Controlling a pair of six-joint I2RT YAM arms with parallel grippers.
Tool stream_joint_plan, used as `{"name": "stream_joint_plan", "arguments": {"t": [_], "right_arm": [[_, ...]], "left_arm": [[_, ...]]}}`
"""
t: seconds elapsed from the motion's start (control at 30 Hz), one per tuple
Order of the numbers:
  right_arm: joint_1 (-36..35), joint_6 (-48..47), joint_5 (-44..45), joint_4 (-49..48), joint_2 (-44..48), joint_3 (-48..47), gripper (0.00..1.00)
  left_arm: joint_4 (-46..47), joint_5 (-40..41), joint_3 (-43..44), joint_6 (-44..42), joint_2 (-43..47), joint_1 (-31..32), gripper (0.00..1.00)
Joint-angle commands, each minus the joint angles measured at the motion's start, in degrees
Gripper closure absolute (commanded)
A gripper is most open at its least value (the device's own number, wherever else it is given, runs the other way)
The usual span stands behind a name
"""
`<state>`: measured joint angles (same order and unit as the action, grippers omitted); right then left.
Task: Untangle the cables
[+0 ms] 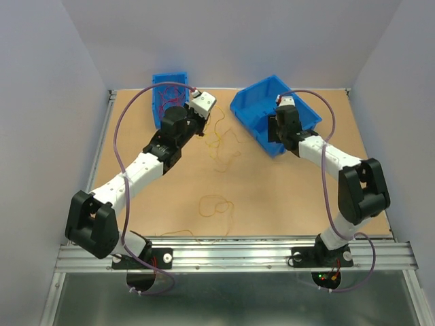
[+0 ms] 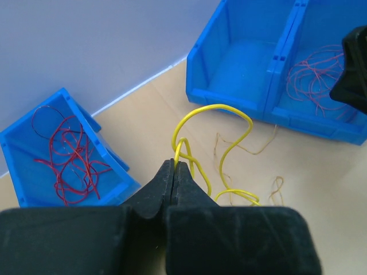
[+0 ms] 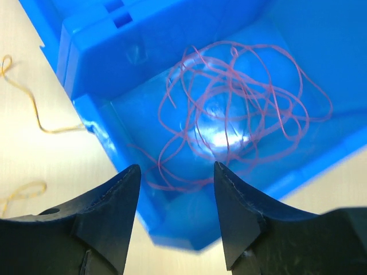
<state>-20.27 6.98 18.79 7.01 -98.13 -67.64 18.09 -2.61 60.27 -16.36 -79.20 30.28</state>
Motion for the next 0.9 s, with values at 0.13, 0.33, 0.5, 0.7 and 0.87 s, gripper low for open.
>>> {"name": "stream_joint_plan", "arguments": {"t": [0.13, 0.33, 0.5, 0.7, 0.87], "right_arm": [[-0.12, 2.42, 0.38, 8.81, 11.46, 6.28, 0.41], [-0.38, 3.74, 2.66, 10.13, 15.06, 7.96, 0.41], [-2.92, 1.12, -5.05, 2.34, 21.29, 11.28, 0.38], [-4.25, -4.52, -30.71, -11.12, 26.05, 17.27, 0.19], [-4.25, -6.28, -43.91, -25.09, 25.27, 20.87, 0.22]], "left_arm": [[3.89, 0.15, -0.94, 0.8, 2.73, 0.13, 1.0], [4.59, -0.99, -1.91, 1.33, 4.05, 0.13, 1.0], [5.91, -4.58, -3.31, 1.68, 5.89, 0.13, 1.0], [5.38, -7.84, -3.41, 2.65, 6.6, 0.04, 1.0], [3.89, -10.65, -2.62, 3.97, 6.51, 0.13, 1.0]]}}
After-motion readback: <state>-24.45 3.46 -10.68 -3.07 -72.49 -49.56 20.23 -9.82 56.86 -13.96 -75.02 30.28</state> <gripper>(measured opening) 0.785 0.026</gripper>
